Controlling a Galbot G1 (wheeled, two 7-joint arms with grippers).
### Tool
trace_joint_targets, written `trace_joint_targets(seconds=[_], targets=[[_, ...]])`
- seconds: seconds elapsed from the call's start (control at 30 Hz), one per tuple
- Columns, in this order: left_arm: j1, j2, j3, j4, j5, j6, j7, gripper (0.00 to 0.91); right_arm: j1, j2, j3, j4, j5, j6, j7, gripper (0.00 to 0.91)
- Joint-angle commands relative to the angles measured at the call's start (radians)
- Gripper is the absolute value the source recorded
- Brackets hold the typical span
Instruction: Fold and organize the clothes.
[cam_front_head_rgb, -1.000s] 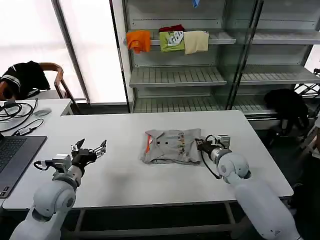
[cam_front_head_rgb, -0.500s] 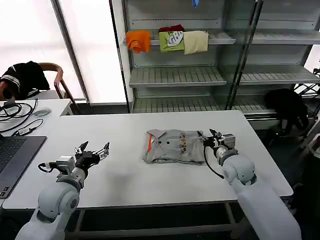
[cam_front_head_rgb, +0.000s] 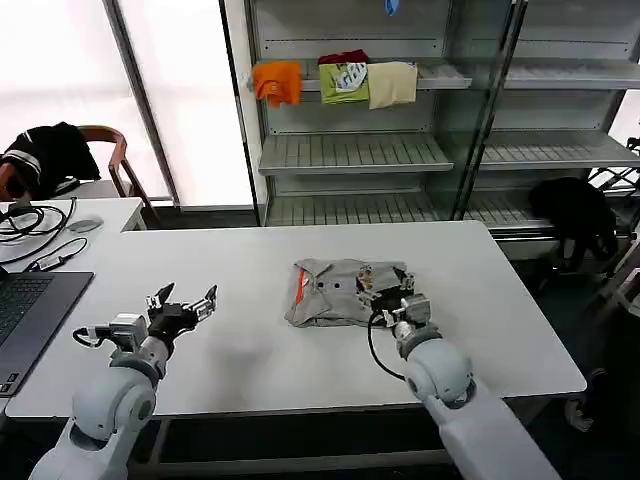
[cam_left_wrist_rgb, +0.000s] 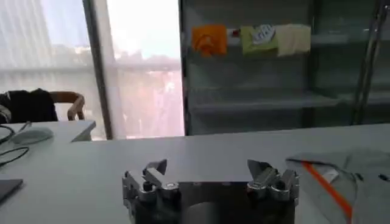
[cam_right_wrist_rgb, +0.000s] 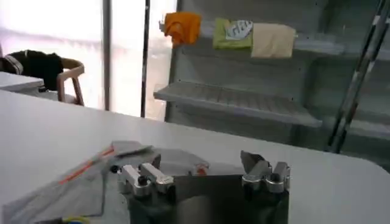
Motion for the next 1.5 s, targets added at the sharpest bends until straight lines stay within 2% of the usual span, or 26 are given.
trace_joint_targets(seconds=[0.03,0.23,0.4,0.63,0.93,1.2,1.4,1.5], targets=[[0.007,-0.004,0.004,-0.006,0.003,0.0,0.004,0.907,-0.113,0.079,-0.018,0.017,-0.046,0.055,0.052,0.907],[0.015,-0.002,0.008,-0.008,0.011,0.0,0.004,0.907,-0.175,0.096,0.01,0.015,0.023,0.062,0.12,0.907],[0.024,0.0,0.01,-0.009,0.018,0.0,0.01,0.907,-0.204,0.089,0.021,0.033,0.022,0.048,0.154,0.907],[0.034,-0.006,0.012,-0.009,0.02,0.0,0.019,0.907,-0.224,0.086,0.039,0.044,0.028,0.047,0.181,0.907],[0.039,0.003,0.011,-0.012,0.022,0.0,0.027,0.907,-0.232,0.105,0.065,0.036,0.124,0.047,0.22,0.907],[0.045,0.006,0.01,-0.018,0.026,0.0,0.031,0.907,-0.238,0.119,0.094,0.041,0.171,0.04,0.238,0.907],[0.053,0.007,0.006,-0.021,0.029,0.0,0.031,0.907,-0.227,0.107,0.114,0.176,0.2,0.0,0.242,0.907],[0.055,0.001,0.007,-0.027,0.033,0.001,0.031,0.907,-0.168,0.111,0.101,0.213,0.202,-0.033,0.243,0.907]])
